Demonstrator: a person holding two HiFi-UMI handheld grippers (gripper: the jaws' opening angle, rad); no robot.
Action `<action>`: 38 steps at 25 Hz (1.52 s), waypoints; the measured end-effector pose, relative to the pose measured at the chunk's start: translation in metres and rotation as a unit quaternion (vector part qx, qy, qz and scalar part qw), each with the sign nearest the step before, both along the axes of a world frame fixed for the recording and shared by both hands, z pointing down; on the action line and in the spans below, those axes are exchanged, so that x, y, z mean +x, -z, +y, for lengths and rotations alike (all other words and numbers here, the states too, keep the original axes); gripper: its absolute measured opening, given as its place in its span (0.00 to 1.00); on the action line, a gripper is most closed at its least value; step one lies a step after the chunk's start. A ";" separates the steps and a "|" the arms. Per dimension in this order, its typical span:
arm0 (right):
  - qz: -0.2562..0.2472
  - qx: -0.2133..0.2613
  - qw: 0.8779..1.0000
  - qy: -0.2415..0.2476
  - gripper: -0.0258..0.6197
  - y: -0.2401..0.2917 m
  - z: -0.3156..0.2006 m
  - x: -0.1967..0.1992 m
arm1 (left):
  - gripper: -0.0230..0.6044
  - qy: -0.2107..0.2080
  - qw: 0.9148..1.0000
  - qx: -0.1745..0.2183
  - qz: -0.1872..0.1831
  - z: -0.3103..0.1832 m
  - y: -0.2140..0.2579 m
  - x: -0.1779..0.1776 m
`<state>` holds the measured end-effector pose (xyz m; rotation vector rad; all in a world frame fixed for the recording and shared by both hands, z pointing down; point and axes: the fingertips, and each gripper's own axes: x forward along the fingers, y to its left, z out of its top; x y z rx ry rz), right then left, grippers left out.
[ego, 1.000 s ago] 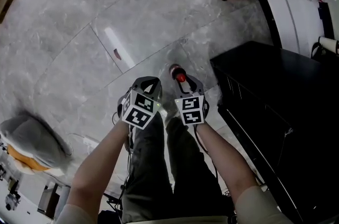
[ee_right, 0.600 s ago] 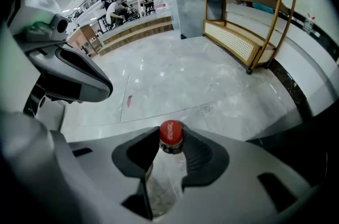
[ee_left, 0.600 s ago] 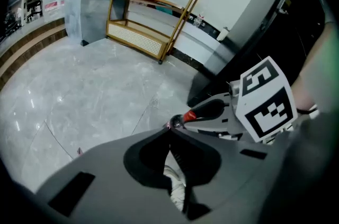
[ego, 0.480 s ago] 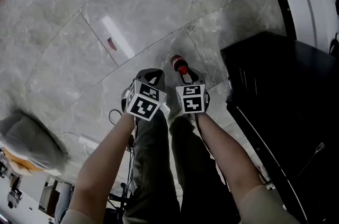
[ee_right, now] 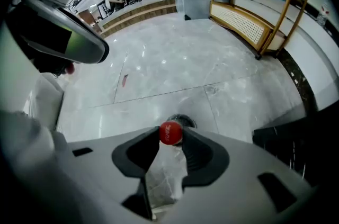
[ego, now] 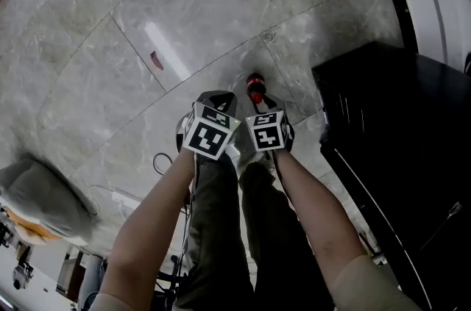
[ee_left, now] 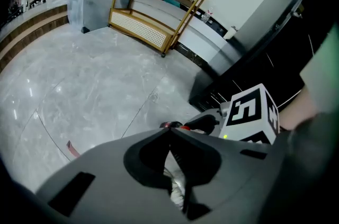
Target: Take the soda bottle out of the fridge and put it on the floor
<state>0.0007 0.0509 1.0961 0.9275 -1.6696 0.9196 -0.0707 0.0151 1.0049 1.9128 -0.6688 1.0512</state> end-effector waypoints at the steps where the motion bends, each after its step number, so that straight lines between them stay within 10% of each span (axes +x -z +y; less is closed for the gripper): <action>1: 0.001 -0.001 1.000 0.001 0.22 -0.001 0.001 0.002 | 0.05 -0.001 1.000 -0.002 -0.001 0.001 0.000 0.001; 10: 0.033 0.012 0.999 0.015 0.19 0.008 -0.008 0.019 | 0.05 -0.015 1.000 0.005 -0.012 0.008 0.009 -0.001; 17: -0.015 0.004 0.996 -0.092 0.15 0.051 -0.026 0.022 | 0.05 -0.028 0.999 0.027 -0.016 -0.001 0.052 0.000; 22: -0.042 0.002 0.988 -0.150 0.12 0.107 -0.044 0.031 | 0.05 -0.024 0.999 0.041 -0.025 -0.018 0.095 -0.004; 38: -0.076 0.100 0.985 -0.121 0.07 0.340 -0.080 0.044 | 0.05 -0.078 0.988 0.134 -0.023 -0.046 0.302 -0.013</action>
